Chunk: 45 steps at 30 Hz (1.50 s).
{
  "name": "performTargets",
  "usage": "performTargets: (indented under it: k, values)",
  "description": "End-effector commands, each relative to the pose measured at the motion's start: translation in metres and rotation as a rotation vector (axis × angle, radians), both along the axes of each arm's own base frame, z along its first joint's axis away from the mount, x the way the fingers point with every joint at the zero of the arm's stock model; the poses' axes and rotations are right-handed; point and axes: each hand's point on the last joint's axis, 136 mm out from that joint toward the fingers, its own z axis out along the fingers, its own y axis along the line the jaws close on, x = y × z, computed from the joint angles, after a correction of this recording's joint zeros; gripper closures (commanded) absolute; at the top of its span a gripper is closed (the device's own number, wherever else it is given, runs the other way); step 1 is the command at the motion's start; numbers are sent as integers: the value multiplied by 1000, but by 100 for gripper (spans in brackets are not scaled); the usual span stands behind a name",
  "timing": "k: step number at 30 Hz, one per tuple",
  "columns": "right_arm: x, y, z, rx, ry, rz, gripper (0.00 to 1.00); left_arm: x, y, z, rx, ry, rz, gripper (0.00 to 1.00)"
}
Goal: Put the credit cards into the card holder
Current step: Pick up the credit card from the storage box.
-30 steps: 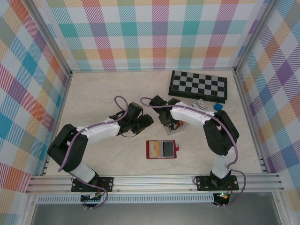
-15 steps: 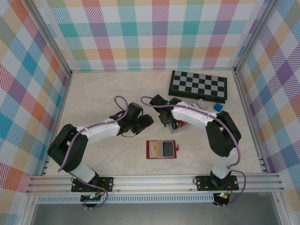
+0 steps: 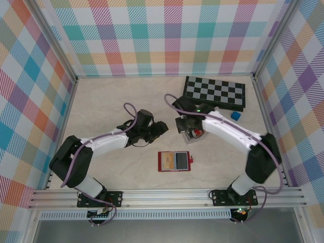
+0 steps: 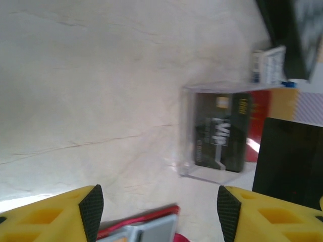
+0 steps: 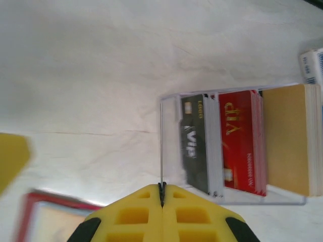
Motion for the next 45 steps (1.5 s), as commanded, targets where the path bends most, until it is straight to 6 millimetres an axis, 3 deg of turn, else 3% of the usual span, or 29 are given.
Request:
performTargets:
  k: [1,5,12,21,25,28,32,38,43,44,45]
  values:
    - [-11,12,43,429,42,-43,100,6,-21,52,-194,-127,-64,33]
    - [-16,9,71,757,86,-68,100,6,-44,89,-352,-191,-151,30]
    - [-19,-1,79,961,141,-100,100,6,-64,126,-503,-248,-235,32]
    - [-17,2,76,1086,196,-93,99,1,-73,131,-528,-252,-292,54]
    - [-14,1,68,1103,222,-110,97,-1,-75,135,-545,-265,-304,70]
    - [-15,2,66,1105,240,-97,94,-2,-74,139,-546,-276,-313,85]
    - [-19,5,70,1134,271,-43,87,-4,-74,139,-543,-270,-322,94]
    - [-26,8,79,1161,307,56,81,-11,-78,149,-570,-273,-371,98]
    - [-26,2,83,1158,287,66,95,-14,-78,150,-560,-267,-396,97]
    - [-27,2,82,1154,288,67,96,-14,-77,146,-547,-252,-391,92]
    - [-27,0,80,1142,288,57,97,-13,-75,137,-515,-227,-379,81]
